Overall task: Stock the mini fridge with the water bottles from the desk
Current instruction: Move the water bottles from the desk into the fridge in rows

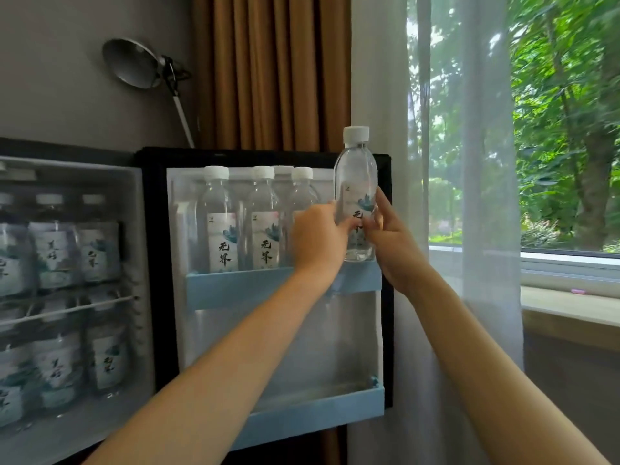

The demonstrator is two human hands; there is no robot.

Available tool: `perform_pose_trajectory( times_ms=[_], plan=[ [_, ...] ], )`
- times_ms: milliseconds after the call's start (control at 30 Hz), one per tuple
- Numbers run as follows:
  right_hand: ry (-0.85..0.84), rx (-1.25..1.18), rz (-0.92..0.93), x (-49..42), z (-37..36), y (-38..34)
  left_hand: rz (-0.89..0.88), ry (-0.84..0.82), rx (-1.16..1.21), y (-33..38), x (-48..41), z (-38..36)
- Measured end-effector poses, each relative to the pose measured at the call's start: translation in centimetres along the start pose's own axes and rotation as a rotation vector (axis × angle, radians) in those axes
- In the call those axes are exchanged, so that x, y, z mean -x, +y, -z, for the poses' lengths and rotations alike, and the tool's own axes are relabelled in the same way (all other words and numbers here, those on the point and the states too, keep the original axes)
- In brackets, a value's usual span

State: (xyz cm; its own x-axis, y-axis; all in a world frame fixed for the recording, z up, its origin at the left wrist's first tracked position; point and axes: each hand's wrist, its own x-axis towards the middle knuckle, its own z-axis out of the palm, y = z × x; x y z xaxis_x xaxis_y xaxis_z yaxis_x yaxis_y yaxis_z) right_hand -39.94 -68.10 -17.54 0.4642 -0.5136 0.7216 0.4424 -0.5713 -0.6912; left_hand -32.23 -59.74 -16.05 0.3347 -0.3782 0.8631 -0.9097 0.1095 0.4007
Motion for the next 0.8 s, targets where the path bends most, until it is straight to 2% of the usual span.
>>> perform_pose_trajectory(
  times_ms=[300, 500, 667, 800],
  plan=[
    [0.059, 0.152, -0.065, -0.4, -0.9, 1.5, 0.127, -0.095, -0.238, -2.0, 1.0, -1.4],
    [0.139, 0.185, -0.051, -0.3, -1.4, 1.7, 0.023, -0.070, -0.236, -2.2, 1.8, -0.7],
    [0.352, 0.378, -0.052, 0.5, -2.0, 2.2, -0.045, -0.066, -0.215, -2.6, 2.4, 0.3],
    [0.358, 0.567, -0.057, 1.1, -2.4, 2.3, -0.054, -0.132, -0.155, -2.3, 2.6, 0.1]
  ],
)
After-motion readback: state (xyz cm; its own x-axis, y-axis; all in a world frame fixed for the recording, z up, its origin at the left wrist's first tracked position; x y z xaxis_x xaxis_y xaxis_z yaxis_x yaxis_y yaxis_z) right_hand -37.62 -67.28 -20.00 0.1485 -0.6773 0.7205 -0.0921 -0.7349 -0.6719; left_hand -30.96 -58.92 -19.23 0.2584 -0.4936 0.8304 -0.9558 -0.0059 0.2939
